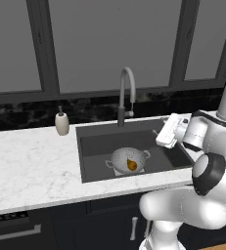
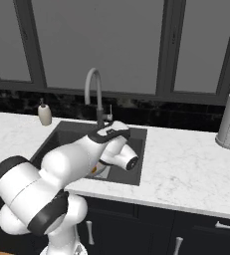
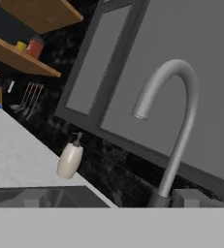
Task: Put the colander in the sink, put the pear in the colander, and turn on the sink faucet and pour water over the colander.
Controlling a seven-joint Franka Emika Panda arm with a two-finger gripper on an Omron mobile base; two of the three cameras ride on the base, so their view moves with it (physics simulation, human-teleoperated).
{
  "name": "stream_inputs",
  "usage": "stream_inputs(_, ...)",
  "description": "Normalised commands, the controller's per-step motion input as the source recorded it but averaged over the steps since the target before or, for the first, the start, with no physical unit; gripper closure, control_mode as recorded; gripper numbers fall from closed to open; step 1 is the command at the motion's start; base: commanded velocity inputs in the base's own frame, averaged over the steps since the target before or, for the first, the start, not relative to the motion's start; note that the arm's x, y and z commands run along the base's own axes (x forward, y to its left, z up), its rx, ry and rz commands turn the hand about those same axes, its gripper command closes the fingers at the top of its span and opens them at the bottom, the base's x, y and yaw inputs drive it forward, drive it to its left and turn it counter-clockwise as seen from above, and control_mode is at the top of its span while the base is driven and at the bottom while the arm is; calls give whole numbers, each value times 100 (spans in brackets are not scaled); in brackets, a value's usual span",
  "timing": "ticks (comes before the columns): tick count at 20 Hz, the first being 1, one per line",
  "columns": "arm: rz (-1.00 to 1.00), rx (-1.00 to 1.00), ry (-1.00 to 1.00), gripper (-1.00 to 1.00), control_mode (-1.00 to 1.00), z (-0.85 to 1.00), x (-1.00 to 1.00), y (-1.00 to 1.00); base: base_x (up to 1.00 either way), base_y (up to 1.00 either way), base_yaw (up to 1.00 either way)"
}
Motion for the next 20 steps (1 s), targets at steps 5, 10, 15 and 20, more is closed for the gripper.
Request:
stream_inputs(5,1,0,4,-100,-100,24,48,-8,0,0,0)
stream_inputs(10,0,0,16,-100,-100,9,38,0,0,0,0)
stream_inputs(15,0,3,9,-100,-100,1,31,0,0,0,0)
stream_inputs(20,0,3,7,-100,-100,-1,32,0,0,0,0)
